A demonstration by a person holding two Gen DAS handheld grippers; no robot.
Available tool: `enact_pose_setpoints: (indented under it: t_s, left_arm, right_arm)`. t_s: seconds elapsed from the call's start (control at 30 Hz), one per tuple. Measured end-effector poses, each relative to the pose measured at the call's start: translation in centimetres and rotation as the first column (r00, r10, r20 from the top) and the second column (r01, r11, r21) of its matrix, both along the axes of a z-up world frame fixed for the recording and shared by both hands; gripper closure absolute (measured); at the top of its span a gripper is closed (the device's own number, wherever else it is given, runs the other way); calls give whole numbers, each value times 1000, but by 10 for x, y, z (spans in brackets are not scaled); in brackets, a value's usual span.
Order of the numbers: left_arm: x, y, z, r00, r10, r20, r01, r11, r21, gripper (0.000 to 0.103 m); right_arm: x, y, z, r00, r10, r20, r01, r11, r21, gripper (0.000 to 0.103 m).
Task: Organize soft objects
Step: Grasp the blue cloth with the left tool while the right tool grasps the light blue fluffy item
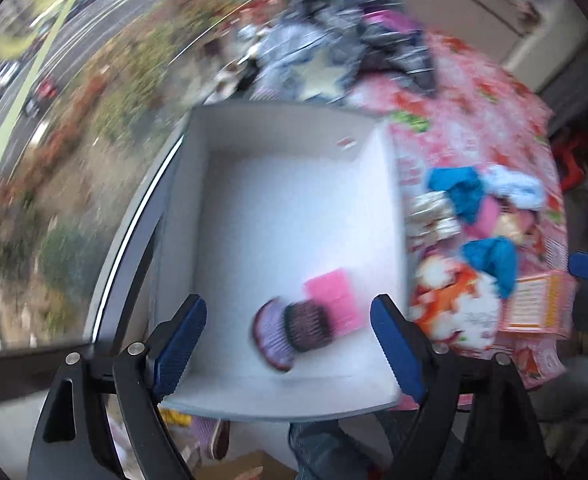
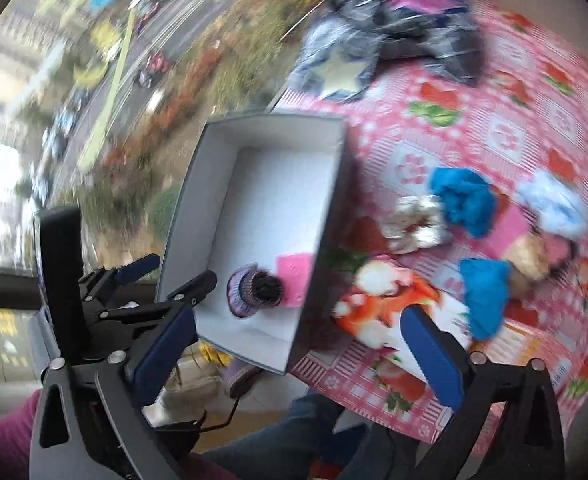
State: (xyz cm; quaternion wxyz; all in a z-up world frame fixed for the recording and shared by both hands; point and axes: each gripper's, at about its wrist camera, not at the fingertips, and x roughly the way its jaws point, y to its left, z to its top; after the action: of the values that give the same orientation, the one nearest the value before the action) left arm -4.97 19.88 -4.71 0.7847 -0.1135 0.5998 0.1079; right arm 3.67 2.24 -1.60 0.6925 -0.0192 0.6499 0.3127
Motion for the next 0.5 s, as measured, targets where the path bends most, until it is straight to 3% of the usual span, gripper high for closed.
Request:
enact_pose_setpoints:
  t_s: [0.13,0.23,0.5]
  left_arm:
    - [35,-34,14,994,-108,30,110,993,-52,16]
    - [62,-63,11,986,-167,10,168,983,-81,16]
    - [125,-124,-25,967,-239,-92,235,971,-51,16]
  right_arm:
    - [16,-61,24,986,-168,14,168,986,21,0]
    - [25,-114,36,955,-297,17,296,955,19,0]
    - [60,-213,29,898,-440,21,441,896,-55,0]
